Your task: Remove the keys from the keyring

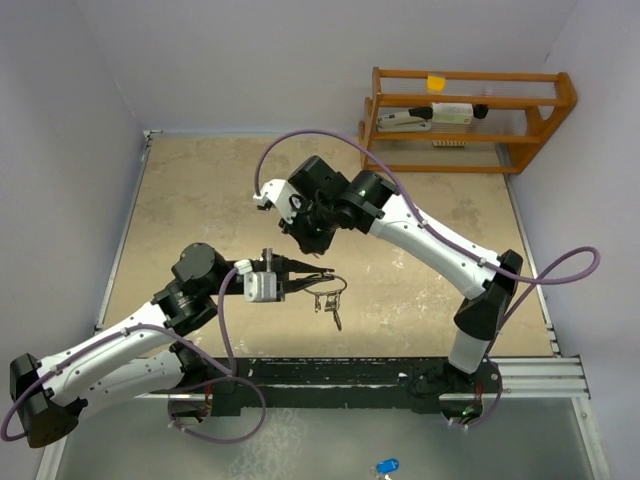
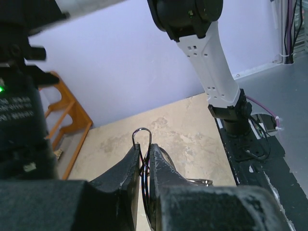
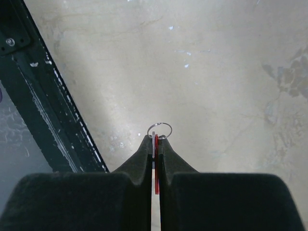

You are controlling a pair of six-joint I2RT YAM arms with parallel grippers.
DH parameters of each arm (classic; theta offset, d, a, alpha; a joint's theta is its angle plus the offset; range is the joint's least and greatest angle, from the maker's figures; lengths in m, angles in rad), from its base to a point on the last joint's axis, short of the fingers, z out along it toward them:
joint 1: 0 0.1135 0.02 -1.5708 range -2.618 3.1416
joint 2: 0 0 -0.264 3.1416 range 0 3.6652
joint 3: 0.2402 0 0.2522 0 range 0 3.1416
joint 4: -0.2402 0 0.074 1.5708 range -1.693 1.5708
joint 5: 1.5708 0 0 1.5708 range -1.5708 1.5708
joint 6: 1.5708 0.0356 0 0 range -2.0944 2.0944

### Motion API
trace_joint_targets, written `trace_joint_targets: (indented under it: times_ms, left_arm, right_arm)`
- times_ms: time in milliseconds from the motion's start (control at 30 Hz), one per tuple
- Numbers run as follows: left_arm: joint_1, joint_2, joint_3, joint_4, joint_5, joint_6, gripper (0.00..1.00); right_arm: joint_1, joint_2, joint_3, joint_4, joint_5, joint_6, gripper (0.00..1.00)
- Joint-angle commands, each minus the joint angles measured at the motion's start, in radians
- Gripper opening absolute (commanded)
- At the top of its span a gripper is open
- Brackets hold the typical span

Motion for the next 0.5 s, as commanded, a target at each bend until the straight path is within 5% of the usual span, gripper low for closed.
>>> trace_joint_targets:
  times_ms: [0,267,467]
  left_arm:
    - [0.000,-0.040,0.045,0.044,0.028,0.019,0.00]
    - [0.000,-0.071,0.039,-0.049,-0.044,0.045,0.00]
    - [0.000,-0.084,0.014,-0.088,-0.235,0.035,0.00]
  right_arm:
    - [-0.006,-0.083,-0.061,0.059,0.010,0.044,0.00]
    - [-0.055,-0.213,-0.148,0.250,0.290,0.098,0.00]
    - [-0.327,-0.371,-0.409,0.500,0.196,0.178,0.00]
